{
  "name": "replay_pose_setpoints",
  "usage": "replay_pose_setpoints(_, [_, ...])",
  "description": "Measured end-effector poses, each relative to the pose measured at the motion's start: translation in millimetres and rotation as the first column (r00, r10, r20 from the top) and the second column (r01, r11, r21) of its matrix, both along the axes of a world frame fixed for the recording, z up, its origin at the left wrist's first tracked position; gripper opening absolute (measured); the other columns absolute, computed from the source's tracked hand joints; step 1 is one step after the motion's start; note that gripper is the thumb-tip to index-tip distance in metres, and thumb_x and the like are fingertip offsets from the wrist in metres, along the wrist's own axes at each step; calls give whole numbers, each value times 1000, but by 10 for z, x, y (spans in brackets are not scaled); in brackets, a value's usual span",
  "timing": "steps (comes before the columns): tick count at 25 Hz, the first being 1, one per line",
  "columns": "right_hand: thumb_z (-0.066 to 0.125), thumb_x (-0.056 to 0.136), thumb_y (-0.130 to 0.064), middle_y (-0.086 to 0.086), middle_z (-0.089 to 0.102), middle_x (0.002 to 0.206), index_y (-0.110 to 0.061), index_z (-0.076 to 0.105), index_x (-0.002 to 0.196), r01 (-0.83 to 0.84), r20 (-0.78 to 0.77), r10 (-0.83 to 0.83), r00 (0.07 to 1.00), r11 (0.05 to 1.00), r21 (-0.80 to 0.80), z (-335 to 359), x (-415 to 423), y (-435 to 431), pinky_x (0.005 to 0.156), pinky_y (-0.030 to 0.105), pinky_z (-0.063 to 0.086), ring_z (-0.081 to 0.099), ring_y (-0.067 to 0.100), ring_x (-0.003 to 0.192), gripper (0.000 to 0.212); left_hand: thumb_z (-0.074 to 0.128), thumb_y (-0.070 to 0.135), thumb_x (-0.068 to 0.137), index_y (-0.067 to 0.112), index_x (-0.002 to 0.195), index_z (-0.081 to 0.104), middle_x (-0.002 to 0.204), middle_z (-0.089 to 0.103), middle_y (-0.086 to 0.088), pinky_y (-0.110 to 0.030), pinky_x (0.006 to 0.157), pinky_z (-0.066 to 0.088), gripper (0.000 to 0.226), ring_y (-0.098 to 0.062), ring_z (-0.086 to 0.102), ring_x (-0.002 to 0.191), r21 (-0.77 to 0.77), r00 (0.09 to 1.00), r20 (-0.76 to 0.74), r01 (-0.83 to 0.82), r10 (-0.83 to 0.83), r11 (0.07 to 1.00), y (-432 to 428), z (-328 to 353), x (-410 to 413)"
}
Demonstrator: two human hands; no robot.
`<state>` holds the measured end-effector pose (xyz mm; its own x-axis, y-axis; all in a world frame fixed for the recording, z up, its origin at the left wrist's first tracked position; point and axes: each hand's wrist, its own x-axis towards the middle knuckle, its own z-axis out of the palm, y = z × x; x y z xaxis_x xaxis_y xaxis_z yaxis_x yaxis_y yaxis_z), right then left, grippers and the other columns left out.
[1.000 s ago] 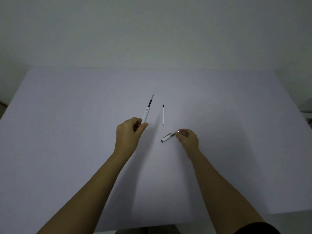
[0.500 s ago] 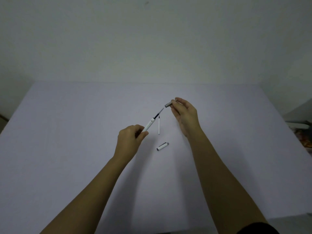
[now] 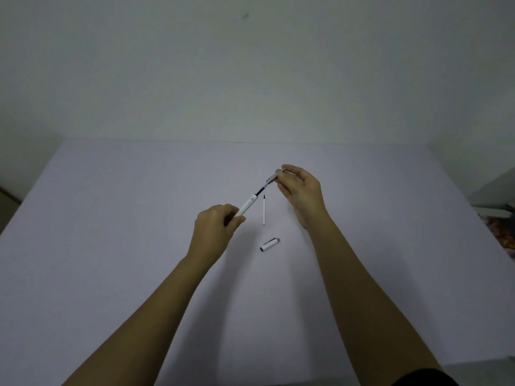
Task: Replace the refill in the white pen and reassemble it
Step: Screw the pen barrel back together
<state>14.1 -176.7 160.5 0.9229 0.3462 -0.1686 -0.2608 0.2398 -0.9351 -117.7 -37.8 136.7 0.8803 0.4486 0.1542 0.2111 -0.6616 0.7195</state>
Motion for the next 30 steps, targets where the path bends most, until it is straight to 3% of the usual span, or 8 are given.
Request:
replay_pose_setpoints(10, [65,86,-15,-3,71,88,-25,70,96,-160,115,172,978,981,-112,-53,-113,54,75,13,52,68,4,88,15,69,19,82,7,92,70,74,68,-12,-37,62,50,15,-25,59,66,74,999,37,25,-28,997,39,86,29])
replay_pose_setpoints(18, [59,90,-13,-8,68,85,-22,69,92,-142,65,144,987,989,-46,-2,-132,83,74,12,51,65,1,83,14,67,16,84,7,85,70,62,63,-11,-30,52,38,10,-21,50,55,116,988,148,28,-45,993,-7,145,8])
replay_pose_setpoints(24, [56,92,-14,-4,67,88,-21,68,93,-167,104,183,978,975,-147,8,-74,61,78,16,52,63,8,87,14,67,18,84,8,85,71,61,63,-13,-37,53,42,11,-25,53,56,131,992,124,3,-20,991,16,161,34])
replay_pose_setpoints(30, [58,91,-16,-9,70,88,-21,68,95,-144,100,160,982,978,-149,-27,-83,81,74,12,52,67,0,84,12,66,17,85,6,85,72,63,63,-15,-38,54,43,12,-28,53,57,186,993,101,36,-56,982,20,183,40])
